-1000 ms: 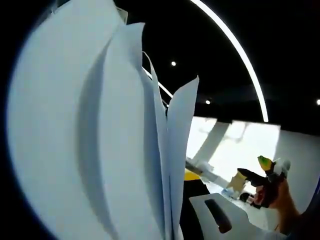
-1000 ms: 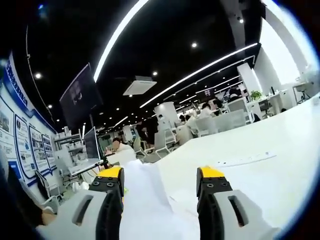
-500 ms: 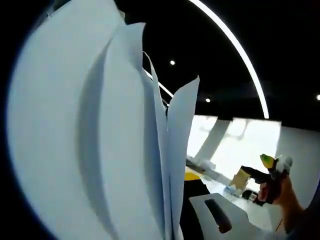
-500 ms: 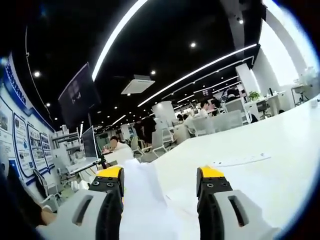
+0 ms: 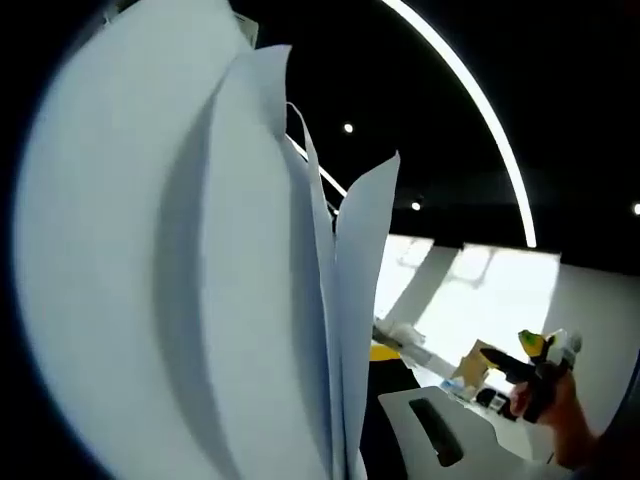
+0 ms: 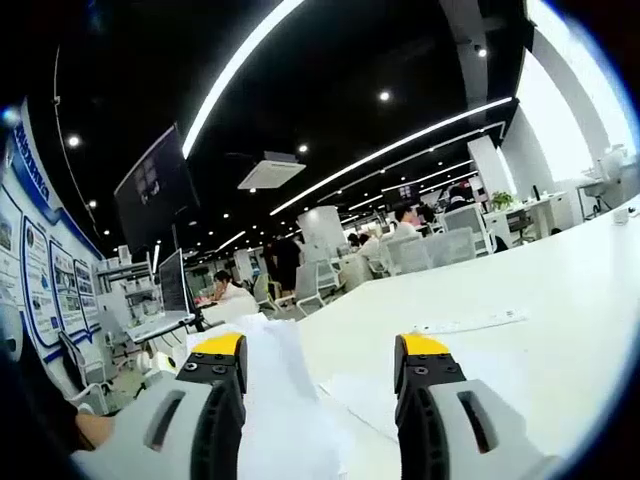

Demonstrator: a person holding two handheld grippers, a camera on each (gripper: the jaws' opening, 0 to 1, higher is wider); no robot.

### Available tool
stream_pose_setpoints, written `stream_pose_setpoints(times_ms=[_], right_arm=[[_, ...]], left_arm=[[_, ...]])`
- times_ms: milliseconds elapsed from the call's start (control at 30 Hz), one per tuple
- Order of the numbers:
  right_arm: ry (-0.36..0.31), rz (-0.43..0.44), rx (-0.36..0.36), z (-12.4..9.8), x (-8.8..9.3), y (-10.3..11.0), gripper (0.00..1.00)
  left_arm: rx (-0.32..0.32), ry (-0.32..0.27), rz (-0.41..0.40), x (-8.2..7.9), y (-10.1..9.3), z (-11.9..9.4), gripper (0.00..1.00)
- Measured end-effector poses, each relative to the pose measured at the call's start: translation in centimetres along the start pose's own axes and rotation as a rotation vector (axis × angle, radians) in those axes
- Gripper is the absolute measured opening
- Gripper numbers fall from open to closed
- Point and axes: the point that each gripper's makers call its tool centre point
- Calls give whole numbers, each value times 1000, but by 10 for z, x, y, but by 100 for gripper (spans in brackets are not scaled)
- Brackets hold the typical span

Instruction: Organize the stack of printing papers by aligning and flattening the scattered papers on the table

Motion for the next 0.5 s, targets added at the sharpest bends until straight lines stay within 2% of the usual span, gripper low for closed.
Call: stream_pose_setpoints(times_ms=[133,500], right_arm=[[5,-19,18,-3,2,-4,55],[-6,0,40,-13,5,-8,56]], left_arm=[[0,-6,-13,-2,4,0,6],[-1,-7,-11,-2,6,2,6]])
Point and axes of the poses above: the point that each gripper's makers call its tool centre point, and the gripper's own axes: z roughly forward along the fingers, y roughly to its left, x roughly out of its underside, and after that the axes turned 8 degrees about -x, right-handed
